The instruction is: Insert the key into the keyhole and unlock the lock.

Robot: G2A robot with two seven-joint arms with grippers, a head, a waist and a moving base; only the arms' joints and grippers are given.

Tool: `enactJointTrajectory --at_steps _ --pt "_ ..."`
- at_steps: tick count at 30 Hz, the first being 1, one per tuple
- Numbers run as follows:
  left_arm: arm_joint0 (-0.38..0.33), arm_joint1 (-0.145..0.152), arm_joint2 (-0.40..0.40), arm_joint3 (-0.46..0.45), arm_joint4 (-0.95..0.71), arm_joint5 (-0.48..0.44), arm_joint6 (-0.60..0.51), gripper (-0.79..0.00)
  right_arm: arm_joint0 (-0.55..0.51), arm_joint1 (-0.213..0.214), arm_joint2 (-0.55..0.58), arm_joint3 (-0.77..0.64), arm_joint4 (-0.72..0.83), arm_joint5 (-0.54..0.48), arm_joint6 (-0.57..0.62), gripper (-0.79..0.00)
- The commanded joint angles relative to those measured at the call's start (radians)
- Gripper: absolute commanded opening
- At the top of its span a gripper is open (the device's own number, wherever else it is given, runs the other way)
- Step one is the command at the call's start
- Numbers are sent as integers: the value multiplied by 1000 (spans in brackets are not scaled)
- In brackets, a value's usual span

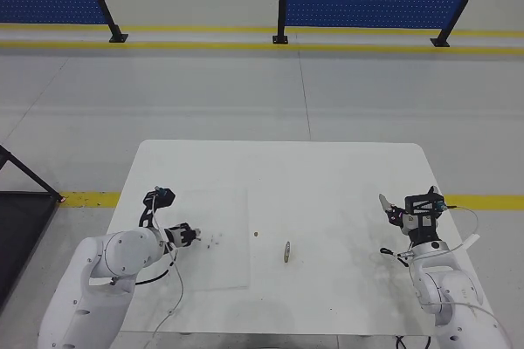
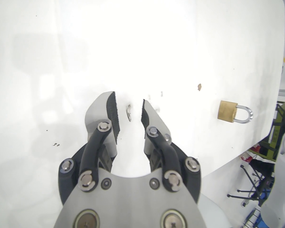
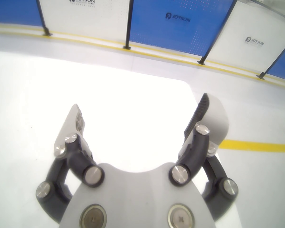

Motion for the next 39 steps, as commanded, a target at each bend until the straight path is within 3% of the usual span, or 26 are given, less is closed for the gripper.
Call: enactJointTrajectory --at_steps 1,6,10,12,29,39 --pt "0 1 1 2 -1 0 -2 -613 0 0 0 0 0 0 0 0" --pt "0 4 2 4 -1 -1 -4 -708 0 0 0 0 0 0 0 0" --pt "5 7 2 1 0 -7 -10 -711 0 0 0 0 0 0 0 0" --pt "6 8 1 0 0 -7 -12 -785 0 0 0 0 0 0 0 0" --pt "64 24 -87 -119 -75 -40 -21 -785 0 0 0 0 0 0 0 0" --pt "67 36 -58 -136 85 -44 -11 -785 0 0 0 0 0 0 0 0"
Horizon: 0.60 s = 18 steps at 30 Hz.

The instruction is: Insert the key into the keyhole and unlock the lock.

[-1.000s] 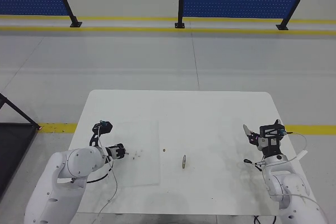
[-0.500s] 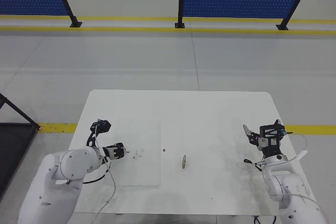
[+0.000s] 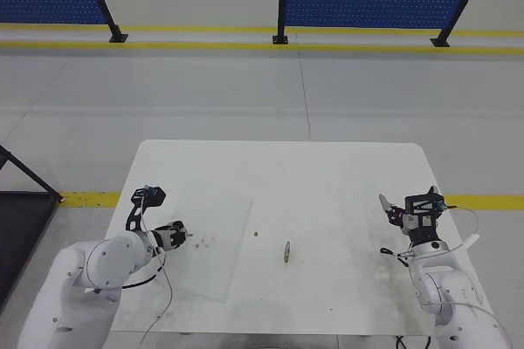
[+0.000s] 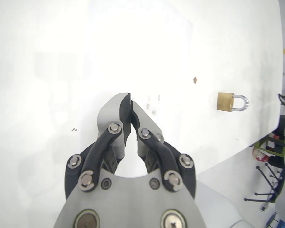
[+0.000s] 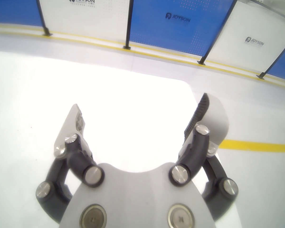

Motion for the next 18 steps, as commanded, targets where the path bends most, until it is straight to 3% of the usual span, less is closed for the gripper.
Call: enactJointTrajectory --at_steps 1,12,18 --pt "-1 2 13 -8 50 3 8 -785 0 0 0 0 0 0 0 0" --pt "-2 3 79 -39 248 44 45 -785 0 0 0 0 0 0 0 0" --pt "-10 -7 20 -55 50 60 107 -785 0 0 0 0 0 0 0 0"
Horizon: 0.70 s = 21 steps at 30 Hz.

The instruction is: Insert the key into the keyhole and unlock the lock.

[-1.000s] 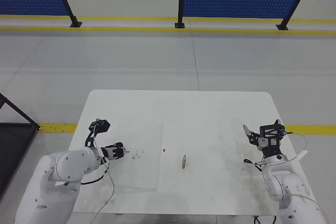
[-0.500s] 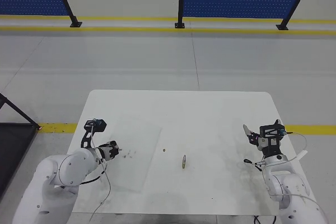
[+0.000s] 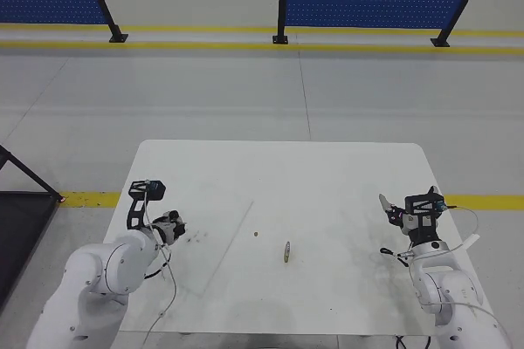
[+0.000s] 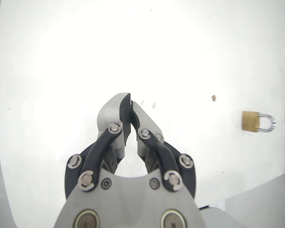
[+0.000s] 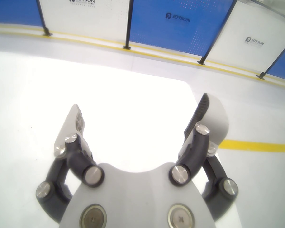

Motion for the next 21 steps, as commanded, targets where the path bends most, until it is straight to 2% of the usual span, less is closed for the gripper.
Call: enactJointTrajectory --at_steps 1,6,13,18,21 --pt "-1 -4 -40 9 -135 -8 35 -785 0 0 0 0 0 0 0 0" --pt "4 -15 -163 106 -532 -109 103 -785 0 0 0 0 0 0 0 0" --pt "11 -18 -237 309 -962 -326 30 -785 0 0 0 0 0 0 0 0" --pt "-24 -17 -253 451 -1188 -426 -39 -785 0 0 0 0 0 0 0 0" --pt "-52 -12 -266 490 -1238 -462 -79 -785 0 0 0 0 0 0 0 0"
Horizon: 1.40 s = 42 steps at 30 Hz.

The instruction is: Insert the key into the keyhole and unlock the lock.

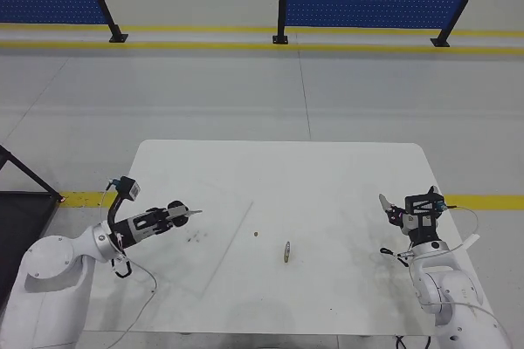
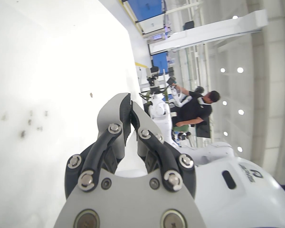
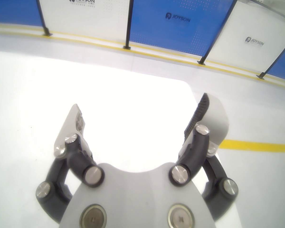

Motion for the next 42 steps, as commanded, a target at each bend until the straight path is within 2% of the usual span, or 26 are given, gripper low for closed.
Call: enactJointTrajectory --at_steps 1,9,24,26,30,36,42 --pt "-17 3 -7 20 -35 -12 -28 -785 0 0 0 0 0 0 0 0" --pt "-76 16 -2 71 -131 -38 -140 -785 0 0 0 0 0 0 0 0" --pt "-76 16 -2 71 -131 -38 -140 -785 7 -1 -11 -5 5 -20 15 0" --pt "-76 16 -2 71 -131 -38 -140 -785 22 -1 -24 -31 34 -68 66 0" --pt "-76 16 -2 71 -131 -38 -140 -785 44 -2 -59 -100 19 -89 208 0" --pt "-76 16 -2 71 -131 -38 -140 -785 61 -10 -160 -203 -5 -51 429 0" --pt "-76 16 -2 71 -131 -38 -140 -785 55 -19 -259 -300 -36 -26 593 0"
